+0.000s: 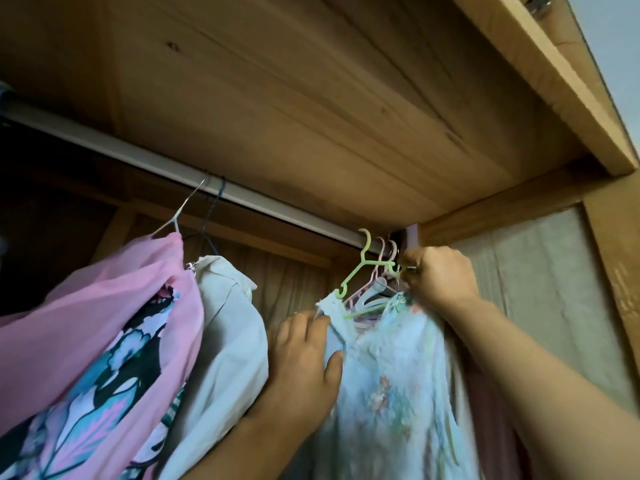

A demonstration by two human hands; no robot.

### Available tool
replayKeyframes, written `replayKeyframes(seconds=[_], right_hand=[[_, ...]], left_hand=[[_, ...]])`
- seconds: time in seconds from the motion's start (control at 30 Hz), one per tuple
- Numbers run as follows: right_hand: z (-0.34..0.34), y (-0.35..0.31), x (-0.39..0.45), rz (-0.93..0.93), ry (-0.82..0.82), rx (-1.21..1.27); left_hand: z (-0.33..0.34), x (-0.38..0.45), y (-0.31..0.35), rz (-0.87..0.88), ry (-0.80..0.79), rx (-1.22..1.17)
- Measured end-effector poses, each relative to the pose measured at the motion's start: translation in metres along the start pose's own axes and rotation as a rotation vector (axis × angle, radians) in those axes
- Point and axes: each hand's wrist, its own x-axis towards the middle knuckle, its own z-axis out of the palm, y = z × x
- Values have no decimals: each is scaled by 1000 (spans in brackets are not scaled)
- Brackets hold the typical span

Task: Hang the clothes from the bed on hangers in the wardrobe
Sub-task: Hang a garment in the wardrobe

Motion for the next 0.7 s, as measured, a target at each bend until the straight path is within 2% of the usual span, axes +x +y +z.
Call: replayKeyframes(seconds=[0.13, 0.23, 0.33, 0.4, 0.57, 0.63, 0.7], right_hand=[[6, 5, -2, 11, -12, 104], [17, 13, -8, 46, -36, 245], [19, 18, -22, 24, 81, 311], [13, 18, -39, -23, 198, 318], [-4, -1, -116, -33, 363, 426], [-11, -11, -158, -34, 346, 500], [-18, -23, -203, -24, 316, 575]], left_hand=[[5, -3, -1, 4, -8, -71], [0, -2, 4, -10, -78, -95], [3, -2, 4, 22, -39, -12], [-1, -4, 8, 57, -28, -52], [2, -45, 16, 122, -130, -243], [9, -78, 21, 132, -201, -288], [7, -113, 29, 146, -206, -367]])
